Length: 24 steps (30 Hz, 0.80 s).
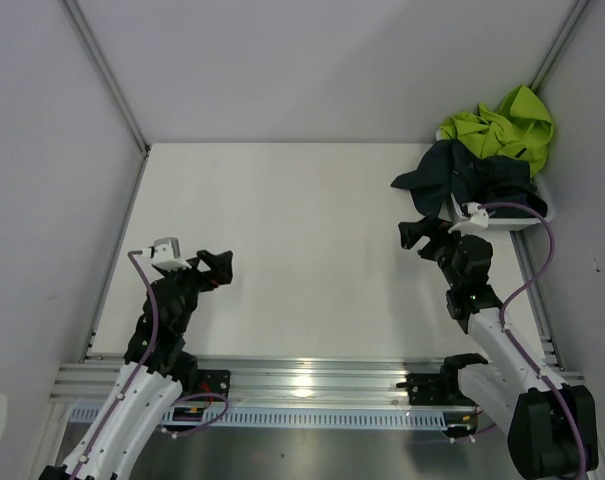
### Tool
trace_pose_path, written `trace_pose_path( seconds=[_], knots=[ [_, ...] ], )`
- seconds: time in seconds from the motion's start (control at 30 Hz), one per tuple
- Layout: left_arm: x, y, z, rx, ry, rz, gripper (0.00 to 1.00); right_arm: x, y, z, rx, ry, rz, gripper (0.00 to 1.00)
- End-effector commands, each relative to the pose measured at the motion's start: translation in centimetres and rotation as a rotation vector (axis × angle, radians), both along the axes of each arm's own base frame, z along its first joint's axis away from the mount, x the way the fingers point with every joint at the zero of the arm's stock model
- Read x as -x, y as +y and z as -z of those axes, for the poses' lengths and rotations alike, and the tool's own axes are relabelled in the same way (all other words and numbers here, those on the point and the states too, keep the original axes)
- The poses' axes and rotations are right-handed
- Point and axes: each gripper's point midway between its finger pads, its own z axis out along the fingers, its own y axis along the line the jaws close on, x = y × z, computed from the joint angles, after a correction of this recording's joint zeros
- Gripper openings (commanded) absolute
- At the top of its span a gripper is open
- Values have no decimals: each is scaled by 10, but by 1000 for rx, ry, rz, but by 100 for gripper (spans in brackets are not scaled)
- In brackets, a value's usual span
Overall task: Fold and stack the shorts
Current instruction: Grab the shorts from the pile
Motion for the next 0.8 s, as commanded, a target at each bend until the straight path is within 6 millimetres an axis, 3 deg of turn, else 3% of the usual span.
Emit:
trace_pose_path(
  seconds=[0.0, 0.17, 0.4, 0.53, 0.57, 0.67, 0.7, 0.73, 0.77],
  knots=[
    [0, 6, 14, 67, 74, -69, 99, -2, 1, -13, -4, -50, -3, 99],
    [-3, 1, 18, 21, 132, -38, 99, -7, -17, -5, 18, 6, 104, 99],
    [-1, -13, 14, 42, 88, 47, 99, -22, -37, -15, -72, 35, 210, 97],
    [0, -17, 14, 44, 77, 72, 99, -29, -60, -20, -167, 75, 295, 99],
    [0, -18, 14, 44, 77, 74, 99, -32, -77, -22, -171, 87, 343, 99],
    [0, -19, 13, 45, 76, 83, 99, -51, -93, -33, -151, 156, 375, 99],
    [0, -22, 12, 43, 69, 103, 99, -64, -104, -59, -148, 123, 396, 99],
    [0, -25, 10, 43, 59, 117, 99, -70, -110, -36, -139, 230, 423, 99],
    [0, -27, 9, 45, 52, 130, 99, -76, -117, -38, -145, 247, 448, 99]
  ],
)
